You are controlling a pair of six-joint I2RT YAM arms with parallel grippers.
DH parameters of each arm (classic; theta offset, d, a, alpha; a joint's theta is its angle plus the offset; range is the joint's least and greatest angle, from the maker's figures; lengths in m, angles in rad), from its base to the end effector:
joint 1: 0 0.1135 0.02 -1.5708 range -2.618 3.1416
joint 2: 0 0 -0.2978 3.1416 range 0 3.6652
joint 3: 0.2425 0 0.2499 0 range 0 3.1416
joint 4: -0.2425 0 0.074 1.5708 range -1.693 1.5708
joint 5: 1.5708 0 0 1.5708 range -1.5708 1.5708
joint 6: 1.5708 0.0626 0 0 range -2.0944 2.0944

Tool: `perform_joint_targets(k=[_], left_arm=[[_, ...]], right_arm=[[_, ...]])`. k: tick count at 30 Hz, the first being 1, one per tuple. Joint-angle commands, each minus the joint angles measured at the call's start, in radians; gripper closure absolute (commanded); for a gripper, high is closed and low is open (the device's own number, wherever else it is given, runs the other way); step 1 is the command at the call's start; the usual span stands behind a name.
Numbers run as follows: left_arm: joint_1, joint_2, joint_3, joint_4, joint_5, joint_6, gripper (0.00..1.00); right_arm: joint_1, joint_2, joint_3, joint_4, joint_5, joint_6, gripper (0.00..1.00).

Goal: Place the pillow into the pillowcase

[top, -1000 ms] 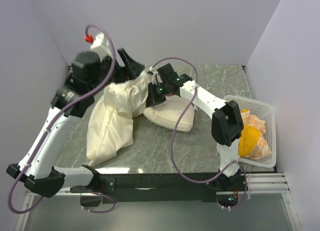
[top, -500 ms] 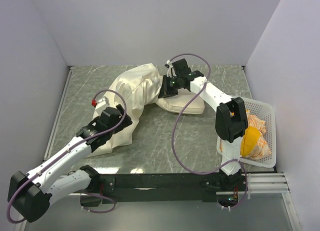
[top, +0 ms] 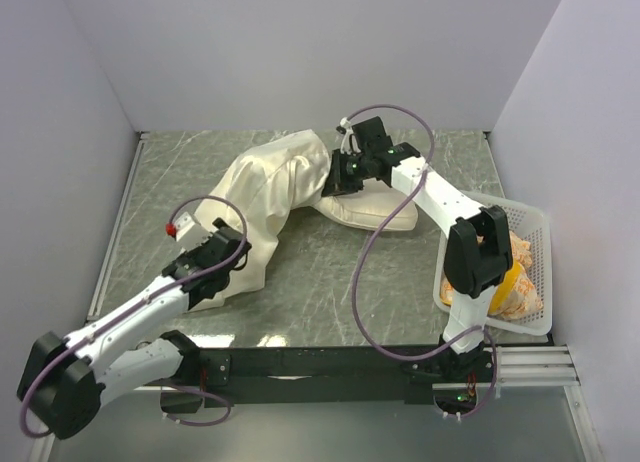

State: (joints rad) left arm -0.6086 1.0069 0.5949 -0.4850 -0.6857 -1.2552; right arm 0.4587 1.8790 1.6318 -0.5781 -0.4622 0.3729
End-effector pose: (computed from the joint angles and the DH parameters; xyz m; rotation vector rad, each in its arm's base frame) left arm 0.1733 -0.0724 0.2273 -0.9629 2.0053 -0.1508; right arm 0.3897 0.2236 0.3006 -0.3348 2.4715 0.9269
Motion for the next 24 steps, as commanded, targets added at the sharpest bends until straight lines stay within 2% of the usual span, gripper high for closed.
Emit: perform_joint_targets(k=[1, 6, 9, 13, 16, 17, 19, 20, 22, 23, 24], left_arm=[[-0.006, -0.132, -0.024, 0.031, -0.083, -0.073, 0.03], [-0.002, -0.015, 0.069, -0.150, -0.153, -0.177, 0.01], [0.001, 0.067, 0.086, -0.144, -0.162, -0.170, 0.01], [0.021, 0.084, 0.068, -0.057, -0.166, -0.121, 0.03], [0.046, 0.044, 0.049, 0.050, -0.178, -0.017, 0.25], [0.058, 0.026, 0.043, 0.069, -0.176, 0.019, 0.43], [0.101, 0.006, 0.031, 0.165, -0.152, 0.078, 0.56], [0.118, -0.013, 0.020, 0.195, -0.115, 0.133, 0.72], [0.153, -0.027, 0.019, 0.252, -0.080, 0.183, 0.85], [0.161, -0.031, 0.037, 0.253, -0.066, 0.197, 0.99], [0.167, -0.033, 0.051, 0.253, -0.060, 0.209, 0.99]], right_arm=[[0.006, -0.115, 0.008, 0.012, -0.044, 0.034, 1.00], [0.005, -0.130, 0.008, 0.011, -0.050, 0.040, 1.00], [0.006, -0.142, 0.017, 0.001, -0.053, 0.046, 1.00], [0.006, -0.165, 0.023, -0.008, -0.062, 0.063, 1.00], [0.014, -0.190, 0.028, -0.023, -0.058, 0.067, 1.00], [0.014, -0.198, 0.026, -0.025, -0.056, 0.067, 1.00], [0.012, -0.224, 0.017, -0.025, -0.062, 0.072, 1.00], [0.015, -0.231, 0.014, -0.026, -0.061, 0.073, 1.00], [0.015, -0.256, 0.008, -0.034, -0.062, 0.075, 1.00], [0.015, -0.265, 0.008, -0.035, -0.064, 0.075, 1.00], [0.015, -0.282, 0.002, -0.035, -0.066, 0.078, 1.00]])
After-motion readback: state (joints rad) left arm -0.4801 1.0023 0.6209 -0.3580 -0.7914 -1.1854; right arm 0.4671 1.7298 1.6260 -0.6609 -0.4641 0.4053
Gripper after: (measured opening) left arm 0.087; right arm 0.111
